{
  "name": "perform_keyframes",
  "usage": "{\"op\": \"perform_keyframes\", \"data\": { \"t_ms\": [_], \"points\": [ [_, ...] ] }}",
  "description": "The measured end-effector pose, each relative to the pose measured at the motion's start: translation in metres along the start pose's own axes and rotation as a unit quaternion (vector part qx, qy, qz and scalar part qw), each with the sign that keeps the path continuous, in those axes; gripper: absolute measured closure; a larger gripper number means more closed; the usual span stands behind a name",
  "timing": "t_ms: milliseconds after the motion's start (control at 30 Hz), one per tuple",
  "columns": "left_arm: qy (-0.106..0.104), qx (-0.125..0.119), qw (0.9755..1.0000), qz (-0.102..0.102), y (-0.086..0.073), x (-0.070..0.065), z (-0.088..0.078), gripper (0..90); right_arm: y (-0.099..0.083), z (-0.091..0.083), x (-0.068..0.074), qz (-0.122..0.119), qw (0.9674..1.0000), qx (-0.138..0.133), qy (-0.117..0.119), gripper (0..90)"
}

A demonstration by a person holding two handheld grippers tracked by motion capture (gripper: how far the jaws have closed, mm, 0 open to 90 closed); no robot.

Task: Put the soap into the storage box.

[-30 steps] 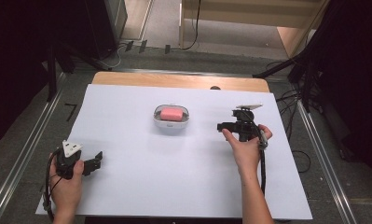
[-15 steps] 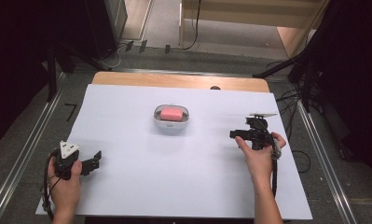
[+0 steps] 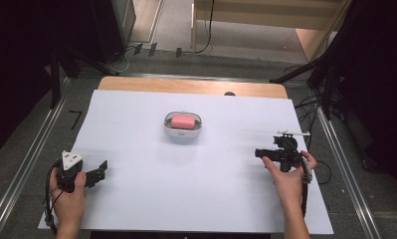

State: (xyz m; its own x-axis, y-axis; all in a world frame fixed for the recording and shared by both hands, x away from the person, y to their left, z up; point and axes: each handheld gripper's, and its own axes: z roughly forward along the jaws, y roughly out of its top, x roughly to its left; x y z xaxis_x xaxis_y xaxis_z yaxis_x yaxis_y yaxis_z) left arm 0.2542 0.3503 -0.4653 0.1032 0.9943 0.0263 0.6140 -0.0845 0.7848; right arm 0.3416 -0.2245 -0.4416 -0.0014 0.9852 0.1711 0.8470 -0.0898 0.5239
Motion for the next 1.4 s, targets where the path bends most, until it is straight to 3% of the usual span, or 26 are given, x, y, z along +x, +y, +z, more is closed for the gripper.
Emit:
{"op": "perform_keyframes", "data": {
  "t_ms": [133, 367, 667, 700, 967, 1033, 1100, 1133, 1267, 1400],
  "points": [
    [0.0, -0.001, 1.0, 0.001, 0.0, 0.0, 0.0, 14.6, -0.01, -0.001, -0.004, -0.013, 0.9998, -0.012, -0.006, 4.3],
    [-0.001, -0.002, 1.0, 0.002, 0.0, 0.0, 0.0, 14.6, -0.027, -0.006, -0.014, -0.03, 0.9989, -0.035, 0.003, 3.6],
    [-0.004, -0.008, 1.0, 0.001, -0.001, 0.0, -0.001, 14.6, -0.05, -0.013, -0.037, -0.022, 0.9973, -0.068, 0.019, 5.4],
    [-0.003, -0.007, 1.0, 0.0, -0.001, 0.0, -0.001, 14.6, -0.057, -0.015, -0.044, -0.015, 0.997, -0.072, 0.024, 6.4],
    [-0.007, -0.009, 0.9999, 0.0, -0.001, 0.001, -0.002, 14.7, -0.074, -0.024, -0.068, -0.018, 0.9968, -0.076, 0.018, 6.2],
    [-0.011, -0.009, 0.9999, 0.0, -0.001, 0.001, -0.002, 14.7, -0.079, -0.029, -0.076, -0.021, 0.9961, -0.086, 0.004, 6.6],
    [-0.013, -0.01, 0.9999, -0.003, -0.001, 0.001, -0.002, 14.7, -0.085, -0.032, -0.084, -0.011, 0.9948, -0.101, 0.0, 9.4],
    [-0.014, -0.01, 0.9998, -0.005, -0.001, 0.001, -0.002, 14.7, -0.088, -0.034, -0.087, 0.004, 0.9941, -0.108, 0.014, 9.5],
    [-0.016, -0.01, 0.9998, -0.007, -0.001, 0.002, -0.002, 14.7, -0.09, -0.035, -0.089, 0.004, 0.9924, -0.119, 0.032, 9.5],
    [-0.019, -0.008, 0.9997, -0.01, -0.001, 0.003, -0.003, 14.7, -0.09, -0.034, -0.088, -0.002, 0.9927, -0.117, 0.03, 9.5]
  ]
}}
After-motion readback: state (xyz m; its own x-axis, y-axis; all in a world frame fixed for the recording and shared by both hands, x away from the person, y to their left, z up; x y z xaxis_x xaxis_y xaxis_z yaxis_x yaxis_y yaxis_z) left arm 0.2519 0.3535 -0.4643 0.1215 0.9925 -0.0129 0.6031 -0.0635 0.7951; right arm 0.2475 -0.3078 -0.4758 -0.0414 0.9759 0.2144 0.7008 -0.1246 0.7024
